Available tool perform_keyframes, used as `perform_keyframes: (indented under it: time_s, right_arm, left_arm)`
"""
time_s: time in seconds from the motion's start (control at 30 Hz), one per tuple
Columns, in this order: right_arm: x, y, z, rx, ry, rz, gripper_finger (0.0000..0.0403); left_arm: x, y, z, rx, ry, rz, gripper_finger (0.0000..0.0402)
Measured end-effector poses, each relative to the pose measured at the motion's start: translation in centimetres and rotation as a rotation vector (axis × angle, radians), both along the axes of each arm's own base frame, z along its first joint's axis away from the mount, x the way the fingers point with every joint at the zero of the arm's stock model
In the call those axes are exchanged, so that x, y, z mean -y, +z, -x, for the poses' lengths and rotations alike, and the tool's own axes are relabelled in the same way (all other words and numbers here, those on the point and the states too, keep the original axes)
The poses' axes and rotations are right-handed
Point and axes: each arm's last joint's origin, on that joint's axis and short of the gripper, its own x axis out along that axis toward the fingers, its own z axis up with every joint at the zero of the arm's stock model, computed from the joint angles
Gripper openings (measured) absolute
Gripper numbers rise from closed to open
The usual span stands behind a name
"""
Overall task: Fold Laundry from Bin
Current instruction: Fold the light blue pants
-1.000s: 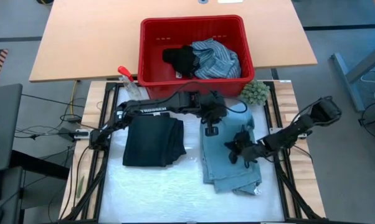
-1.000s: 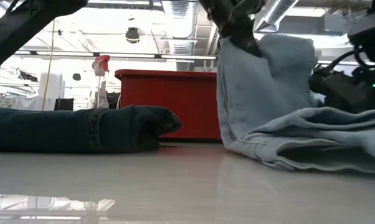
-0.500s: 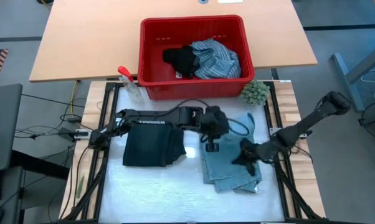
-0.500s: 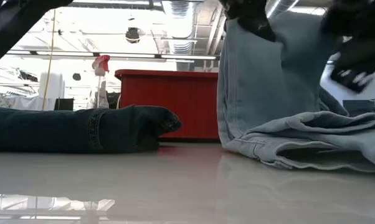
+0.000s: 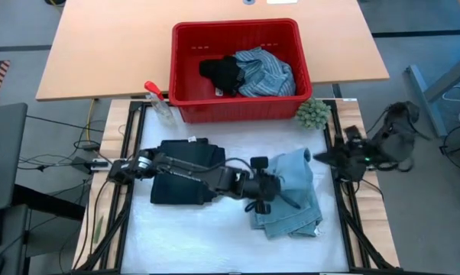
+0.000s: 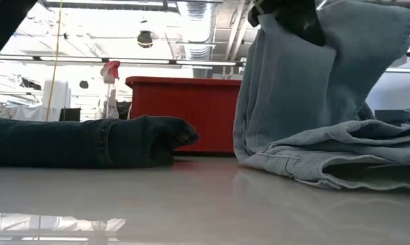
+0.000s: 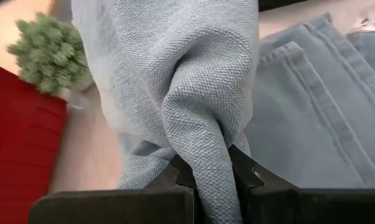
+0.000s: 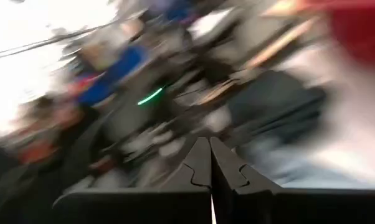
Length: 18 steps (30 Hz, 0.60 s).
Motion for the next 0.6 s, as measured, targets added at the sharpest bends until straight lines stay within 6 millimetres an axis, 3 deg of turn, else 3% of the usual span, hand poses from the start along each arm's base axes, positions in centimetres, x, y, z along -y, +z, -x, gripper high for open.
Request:
perform_keyframes:
  time_s: [0.13, 0.37, 0.6]
  right_arm:
    - [0.2, -1.5, -1.8, -0.124, -0.144, 0.009, 0.0016]
    - [-0.7, -4.4, -7.7, -0.360, -0.093, 0.008, 0.0016]
    - [-5.0, -7.2, -11.3, -0.480, 0.101, 0.012, 0.0016]
  left_arm:
    - [1.8, -1.5, 0.1, 0.028, 0.000, -0.022, 0.0018]
    - [4.4, -5.0, 0.6, 0.030, -0.124, -0.088, 0.0017]
    - [5.5, -7.6, 1.4, 0.024, -0.090, -0.054, 0.0016]
